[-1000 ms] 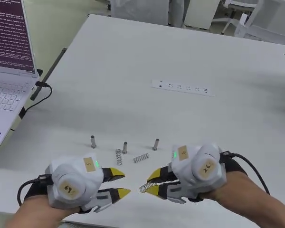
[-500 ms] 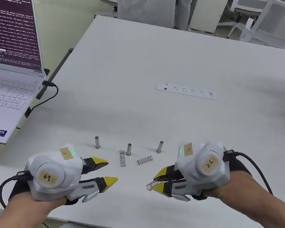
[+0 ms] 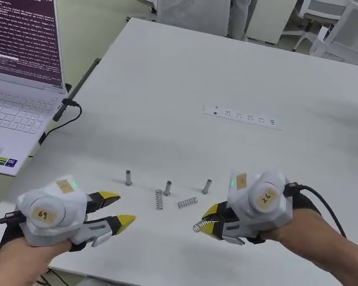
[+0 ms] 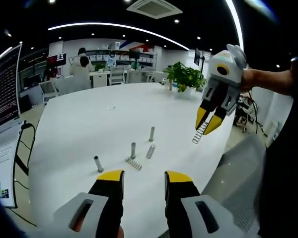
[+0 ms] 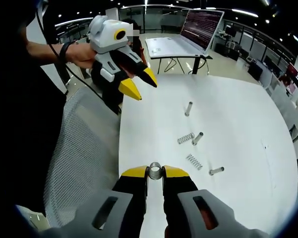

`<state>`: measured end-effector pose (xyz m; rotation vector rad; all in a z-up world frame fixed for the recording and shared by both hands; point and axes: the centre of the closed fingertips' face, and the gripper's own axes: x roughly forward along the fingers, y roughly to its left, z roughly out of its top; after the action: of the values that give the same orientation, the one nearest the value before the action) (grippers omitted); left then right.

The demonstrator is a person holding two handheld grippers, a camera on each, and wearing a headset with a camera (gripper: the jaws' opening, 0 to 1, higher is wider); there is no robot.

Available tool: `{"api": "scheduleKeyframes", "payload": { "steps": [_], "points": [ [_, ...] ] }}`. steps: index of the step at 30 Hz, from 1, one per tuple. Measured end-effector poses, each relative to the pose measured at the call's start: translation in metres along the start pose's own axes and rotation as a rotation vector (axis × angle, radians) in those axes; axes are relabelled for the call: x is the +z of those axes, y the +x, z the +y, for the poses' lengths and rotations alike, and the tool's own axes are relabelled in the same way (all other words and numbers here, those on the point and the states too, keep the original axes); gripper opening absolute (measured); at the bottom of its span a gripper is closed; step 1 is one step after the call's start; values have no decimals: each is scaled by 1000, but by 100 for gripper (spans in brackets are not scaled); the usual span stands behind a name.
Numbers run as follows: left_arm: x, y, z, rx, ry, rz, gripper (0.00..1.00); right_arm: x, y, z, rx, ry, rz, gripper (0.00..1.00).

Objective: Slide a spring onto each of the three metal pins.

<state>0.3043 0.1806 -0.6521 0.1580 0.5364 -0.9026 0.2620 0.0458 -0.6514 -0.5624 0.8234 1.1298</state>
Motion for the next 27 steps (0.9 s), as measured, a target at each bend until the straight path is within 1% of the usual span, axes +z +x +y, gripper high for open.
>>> {"api": "scheduleKeyframes", "payload": {
  "steps": [5, 10, 12, 16, 20, 22, 24, 27],
  "points": [
    [-5, -2, 9, 21, -23, -2, 29, 5, 3, -7, 1, -10, 10, 8],
    [-7, -2, 12, 27, -38, -4, 34, 10, 8, -16, 6, -19, 17, 8],
    [-9, -2, 13, 28, -44, -4, 36, 13, 9, -20, 8, -29, 32, 8],
    [-10, -2, 16, 32, -47, -1, 38, 23, 14, -30, 9, -38, 38, 8],
    [-11, -5, 24, 41, -55, -10, 40, 32, 19, -41, 3, -56, 50, 8],
    [-12, -7, 27, 47, -59, -10, 41, 39, 22, -45, 2, -59, 47, 8],
    [-14, -8, 30, 52, -61, -11, 42, 46, 26, -49, 0, -49, 33, 8],
    [-17, -9, 33, 55, -67, -7, 43, 52, 32, -52, 0, -51, 34, 8]
  ]
}}
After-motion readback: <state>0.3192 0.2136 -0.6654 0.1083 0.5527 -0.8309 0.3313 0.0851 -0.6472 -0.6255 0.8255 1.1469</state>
